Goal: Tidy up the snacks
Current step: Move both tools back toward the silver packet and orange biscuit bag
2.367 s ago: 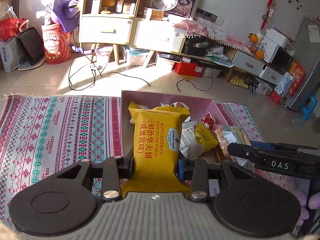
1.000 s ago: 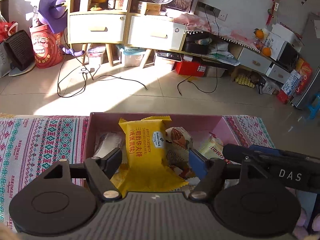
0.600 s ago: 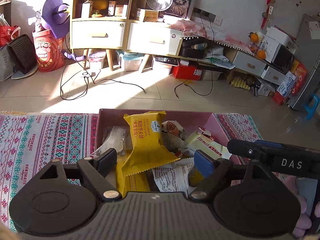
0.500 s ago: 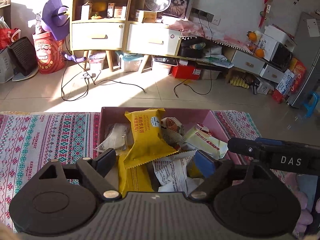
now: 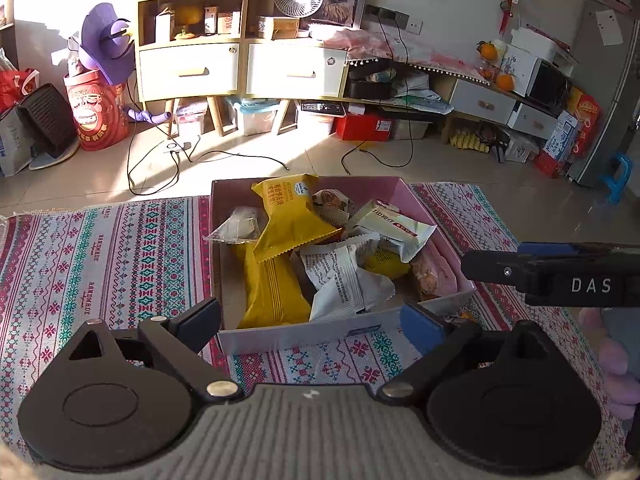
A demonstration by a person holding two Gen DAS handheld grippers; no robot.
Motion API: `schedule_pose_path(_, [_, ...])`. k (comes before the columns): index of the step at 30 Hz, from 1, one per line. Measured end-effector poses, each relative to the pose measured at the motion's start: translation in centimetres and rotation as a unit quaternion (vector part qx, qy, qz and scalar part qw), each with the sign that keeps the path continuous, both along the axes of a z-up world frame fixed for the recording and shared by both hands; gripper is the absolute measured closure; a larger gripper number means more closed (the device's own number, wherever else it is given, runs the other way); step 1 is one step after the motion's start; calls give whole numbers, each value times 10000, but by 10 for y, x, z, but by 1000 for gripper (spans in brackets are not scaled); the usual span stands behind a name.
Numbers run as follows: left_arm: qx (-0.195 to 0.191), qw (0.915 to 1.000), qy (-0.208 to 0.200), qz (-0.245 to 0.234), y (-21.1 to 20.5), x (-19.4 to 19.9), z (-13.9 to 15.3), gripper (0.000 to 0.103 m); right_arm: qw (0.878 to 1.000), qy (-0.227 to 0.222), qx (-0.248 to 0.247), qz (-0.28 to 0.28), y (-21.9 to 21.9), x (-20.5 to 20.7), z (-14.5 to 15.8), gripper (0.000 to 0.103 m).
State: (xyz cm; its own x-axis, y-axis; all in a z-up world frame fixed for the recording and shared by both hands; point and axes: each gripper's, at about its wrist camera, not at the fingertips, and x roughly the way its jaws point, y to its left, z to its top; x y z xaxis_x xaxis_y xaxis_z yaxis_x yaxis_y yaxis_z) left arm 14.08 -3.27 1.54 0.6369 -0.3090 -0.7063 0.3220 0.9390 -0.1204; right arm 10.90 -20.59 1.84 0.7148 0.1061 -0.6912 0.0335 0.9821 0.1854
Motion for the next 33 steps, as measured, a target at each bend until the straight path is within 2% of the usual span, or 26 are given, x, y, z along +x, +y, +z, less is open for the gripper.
schedule_pose_path(4, [17, 10000, 81, 16, 3, -14, -4, 0, 10000, 57, -34, 5, 0, -10, 0, 13])
schedule_pose_path(14, [175, 9996, 209, 26, 8, -41, -15, 0, 9996, 196, -198, 86, 4, -34, -9, 7])
schedule_pose_path(21, [426, 9988, 254, 59, 6, -58, -33, 0, 9986, 342, -304, 264, 4, -49, -20, 4])
schedule_pose_path(28, [652, 9966, 438, -233, -20, -72, -59, 0, 9956, 693, -580, 261, -5, -56, -39, 4])
schedule_pose_path(33, [461, 9966, 467, -493, -49, -77, -65, 0, 9942, 869, -613, 122, -22, -56, -44, 4])
